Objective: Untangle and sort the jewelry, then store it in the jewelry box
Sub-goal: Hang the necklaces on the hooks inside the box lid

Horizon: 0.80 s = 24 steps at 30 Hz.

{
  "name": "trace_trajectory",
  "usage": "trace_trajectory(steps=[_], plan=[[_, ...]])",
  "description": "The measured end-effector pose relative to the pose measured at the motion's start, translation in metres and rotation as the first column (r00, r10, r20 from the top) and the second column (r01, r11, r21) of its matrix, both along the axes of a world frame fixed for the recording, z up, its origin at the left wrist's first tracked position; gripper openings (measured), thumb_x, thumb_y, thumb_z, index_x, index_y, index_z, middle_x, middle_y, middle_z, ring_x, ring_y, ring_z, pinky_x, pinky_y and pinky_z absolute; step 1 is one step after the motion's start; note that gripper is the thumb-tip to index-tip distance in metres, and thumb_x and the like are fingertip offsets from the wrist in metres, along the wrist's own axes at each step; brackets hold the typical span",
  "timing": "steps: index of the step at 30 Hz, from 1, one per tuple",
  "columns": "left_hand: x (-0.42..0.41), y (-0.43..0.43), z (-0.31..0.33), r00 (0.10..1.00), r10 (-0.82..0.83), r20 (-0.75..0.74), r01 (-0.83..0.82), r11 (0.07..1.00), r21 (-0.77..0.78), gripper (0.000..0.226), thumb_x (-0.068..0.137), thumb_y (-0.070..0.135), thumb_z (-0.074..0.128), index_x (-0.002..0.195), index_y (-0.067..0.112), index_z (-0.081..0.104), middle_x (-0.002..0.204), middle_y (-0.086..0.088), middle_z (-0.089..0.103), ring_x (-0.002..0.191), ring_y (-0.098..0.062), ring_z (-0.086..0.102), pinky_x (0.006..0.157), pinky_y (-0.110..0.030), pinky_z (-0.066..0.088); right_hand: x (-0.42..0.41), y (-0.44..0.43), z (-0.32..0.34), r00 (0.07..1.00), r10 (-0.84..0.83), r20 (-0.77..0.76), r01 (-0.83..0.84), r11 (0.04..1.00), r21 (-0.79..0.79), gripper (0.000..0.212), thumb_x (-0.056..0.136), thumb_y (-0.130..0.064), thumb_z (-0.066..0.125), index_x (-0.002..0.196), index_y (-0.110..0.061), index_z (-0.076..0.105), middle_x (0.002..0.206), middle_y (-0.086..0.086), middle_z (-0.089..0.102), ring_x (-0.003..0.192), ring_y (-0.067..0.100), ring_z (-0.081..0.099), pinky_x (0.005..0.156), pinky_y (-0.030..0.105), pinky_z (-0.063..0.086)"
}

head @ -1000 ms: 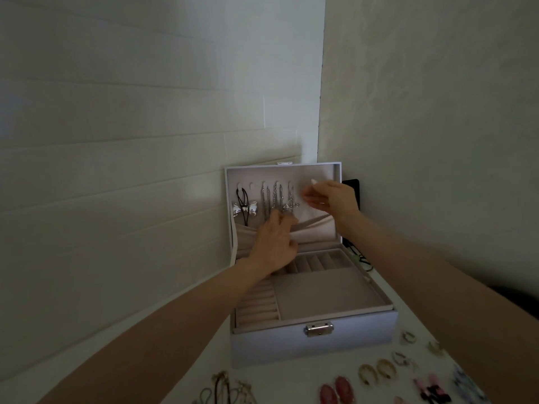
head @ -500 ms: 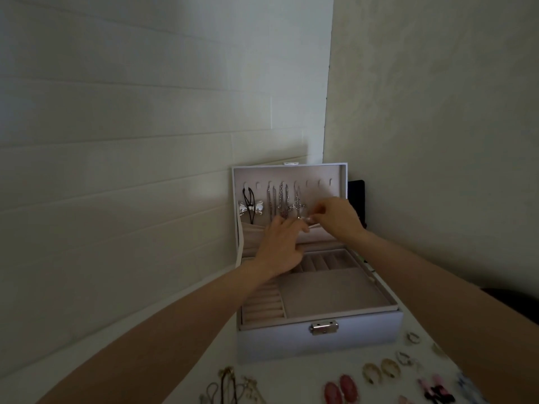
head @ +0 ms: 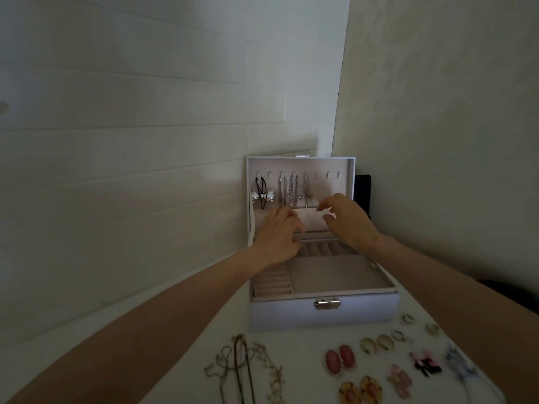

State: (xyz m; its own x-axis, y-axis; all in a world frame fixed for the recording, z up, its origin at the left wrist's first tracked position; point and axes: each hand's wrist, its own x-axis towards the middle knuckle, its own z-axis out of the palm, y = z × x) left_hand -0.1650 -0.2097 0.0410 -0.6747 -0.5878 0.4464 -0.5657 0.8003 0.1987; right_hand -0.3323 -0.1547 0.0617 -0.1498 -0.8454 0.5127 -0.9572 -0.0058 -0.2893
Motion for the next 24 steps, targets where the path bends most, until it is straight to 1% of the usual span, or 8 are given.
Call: trace_trajectory(steps=[6, 10, 13, 17, 19, 21, 23, 24], plan=[[0.025, 0.016, 0.002, 0.999, -0.023, -0.027, 0.023, 1.000, 0.006, 0.022, 0.085, 0.015, 0.060, 0.107, 0.017, 0.064, 0.125, -0.006, 0.045, 0.123, -0.023, 0.032, 0.104, -0.029, 0.025, 0.024, 0.022, 0.000, 0.998, 0.035, 0.055, -0.039, 0.997, 0.070, 0.023, 0.092, -0.008, 0.053, 0.112, -0.013, 0.061, 0.120, 0.007, 0.056, 0.103, 0.020, 0.056, 0.089, 0.030, 0.045], [0.045, 0.040, 0.006, 0.995, -0.078, -0.063, 0.087, 0.985, 0.149, 0.006, 0.086, 0.015, 0.062, 0.091, 0.013, 0.061, 0.109, -0.009, 0.046, 0.109, -0.026, 0.045, 0.094, -0.027, 0.036, 0.053, 0.040, 0.000, 0.991, 0.116, 0.072, -0.122, 0.988, 0.092, 0.024, 0.090, -0.004, 0.051, 0.109, -0.012, 0.062, 0.116, 0.007, 0.058, 0.105, 0.021, 0.055, 0.092, 0.035, 0.045], [0.067, 0.062, 0.013, 0.992, -0.123, 0.022, 0.113, 0.955, 0.275, 0.014, 0.087, 0.020, 0.064, 0.092, 0.014, 0.052, 0.109, -0.006, 0.046, 0.096, -0.018, 0.051, 0.090, -0.031, 0.043, 0.075, 0.053, -0.001, 0.979, 0.195, 0.051, -0.198, 0.978, 0.065, 0.023, 0.088, 0.000, 0.051, 0.105, -0.007, 0.065, 0.107, 0.010, 0.062, 0.102, 0.024, 0.057, 0.090, 0.034, 0.045], [0.094, 0.077, 0.008, 0.990, -0.142, 0.025, 0.130, 0.953, 0.272, 0.019, 0.085, 0.016, 0.067, 0.096, 0.004, 0.057, 0.105, -0.005, 0.048, 0.094, -0.021, 0.056, 0.082, -0.031, 0.045, 0.096, 0.069, -0.009, 0.961, 0.278, -0.008, -0.277, 0.960, 0.028, 0.022, 0.085, 0.002, 0.052, 0.099, -0.007, 0.067, 0.099, 0.010, 0.063, 0.096, 0.025, 0.058, 0.084, 0.038, 0.047], [0.105, 0.080, 0.004, 0.987, -0.159, -0.004, 0.154, 0.952, 0.265, 0.020, 0.083, 0.014, 0.069, 0.095, 0.002, 0.059, 0.100, -0.004, 0.047, 0.087, -0.019, 0.054, 0.074, -0.023, 0.040, 0.104, 0.077, -0.013, 0.956, 0.292, -0.022, -0.292, 0.956, 0.032, 0.022, 0.086, 0.000, 0.052, 0.101, -0.008, 0.067, 0.102, 0.009, 0.063, 0.096, 0.024, 0.059, 0.084, 0.040, 0.048], [0.116, 0.083, 0.000, 0.980, -0.198, -0.009, 0.194, 0.944, 0.266, 0.019, 0.082, 0.013, 0.071, 0.094, 0.000, 0.062, 0.100, -0.009, 0.051, 0.089, -0.016, 0.051, 0.070, -0.016, 0.038, 0.110, 0.083, -0.017, 0.948, 0.318, -0.007, -0.318, 0.947, 0.046, 0.022, 0.087, 0.001, 0.052, 0.101, -0.008, 0.067, 0.102, 0.008, 0.065, 0.096, 0.022, 0.060, 0.085, 0.041, 0.048], [0.128, 0.087, -0.003, 0.978, -0.210, -0.006, 0.204, 0.940, 0.274, 0.018, 0.082, 0.012, 0.071, 0.094, 0.002, 0.062, 0.103, -0.009, 0.052, 0.093, -0.015, 0.050, 0.072, -0.011, 0.039, 0.114, 0.088, -0.020, 0.945, 0.328, 0.005, -0.328, 0.943, 0.056, 0.022, 0.087, 0.001, 0.052, 0.099, -0.010, 0.067, 0.102, 0.006, 0.066, 0.094, 0.021, 0.061, 0.085, 0.041, 0.049], [0.133, 0.088, -0.005, 0.981, -0.195, -0.010, 0.191, 0.947, 0.260, 0.019, 0.081, 0.012, 0.072, 0.095, 0.003, 0.061, 0.103, -0.007, 0.049, 0.093, -0.016, 0.050, 0.075, -0.013, 0.041, 0.115, 0.090, -0.021, 0.945, 0.327, 0.001, -0.326, 0.943, 0.061, 0.021, 0.087, 0.001, 0.053, 0.099, -0.010, 0.067, 0.102, 0.006, 0.065, 0.094, 0.021, 0.061, 0.084, 0.041, 0.049]])
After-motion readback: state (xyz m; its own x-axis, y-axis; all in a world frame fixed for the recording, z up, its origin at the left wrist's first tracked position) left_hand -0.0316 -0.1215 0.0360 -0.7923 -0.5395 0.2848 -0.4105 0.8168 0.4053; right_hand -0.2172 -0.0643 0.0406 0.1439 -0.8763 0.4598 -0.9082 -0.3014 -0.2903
